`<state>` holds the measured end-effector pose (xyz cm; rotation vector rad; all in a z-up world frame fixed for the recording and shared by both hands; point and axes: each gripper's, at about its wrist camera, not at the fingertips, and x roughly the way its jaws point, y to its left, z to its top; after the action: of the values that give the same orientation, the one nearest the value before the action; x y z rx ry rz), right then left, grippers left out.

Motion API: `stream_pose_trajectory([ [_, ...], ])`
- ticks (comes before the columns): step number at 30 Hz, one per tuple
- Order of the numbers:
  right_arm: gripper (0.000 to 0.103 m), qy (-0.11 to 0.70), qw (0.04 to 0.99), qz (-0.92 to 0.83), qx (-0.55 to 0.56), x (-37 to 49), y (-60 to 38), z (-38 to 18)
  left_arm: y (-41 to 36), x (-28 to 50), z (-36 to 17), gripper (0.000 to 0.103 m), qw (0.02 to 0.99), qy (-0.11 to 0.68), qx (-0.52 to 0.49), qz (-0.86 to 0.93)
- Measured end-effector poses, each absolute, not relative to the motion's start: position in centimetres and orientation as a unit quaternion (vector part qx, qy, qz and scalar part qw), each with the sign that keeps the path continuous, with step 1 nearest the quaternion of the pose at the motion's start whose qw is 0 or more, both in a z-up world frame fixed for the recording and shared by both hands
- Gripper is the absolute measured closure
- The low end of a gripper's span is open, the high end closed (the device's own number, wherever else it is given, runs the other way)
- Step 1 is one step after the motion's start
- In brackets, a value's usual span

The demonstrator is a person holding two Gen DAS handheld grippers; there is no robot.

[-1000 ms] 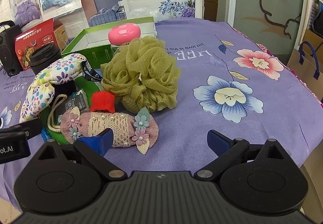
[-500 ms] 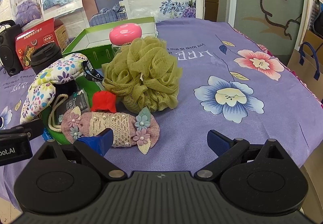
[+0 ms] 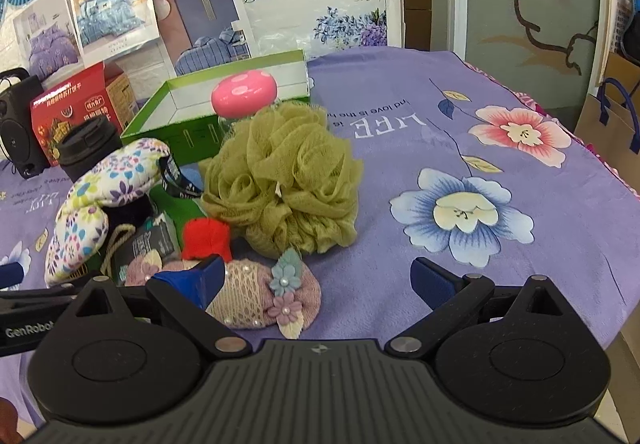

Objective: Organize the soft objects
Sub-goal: 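Move the right tool toward the olive green mesh loofah, then close the right tool on the loofah and lift it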

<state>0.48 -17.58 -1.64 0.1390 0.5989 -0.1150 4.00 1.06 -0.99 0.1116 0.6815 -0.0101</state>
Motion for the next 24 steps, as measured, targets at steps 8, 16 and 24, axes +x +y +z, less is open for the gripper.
stream_pose_trajectory([
  [8,0.016,0.286,0.953,-0.037,0.092,2.8,-18.2,-1.6,1.0,8.4,-2.2,0.0,0.934,0.352,0.061,0.008],
  [16,0.016,0.295,0.953,-0.038,0.059,8.0,-16.8,-2.7,1.1,10.5,-2.3,0.0,0.935,0.347,0.071,0.023],
  [24,0.016,0.283,0.95,-0.071,0.113,7.3,-22.3,-2.2,7.0,10.7,-3.5,0.0,0.919,0.387,0.026,0.066],
])
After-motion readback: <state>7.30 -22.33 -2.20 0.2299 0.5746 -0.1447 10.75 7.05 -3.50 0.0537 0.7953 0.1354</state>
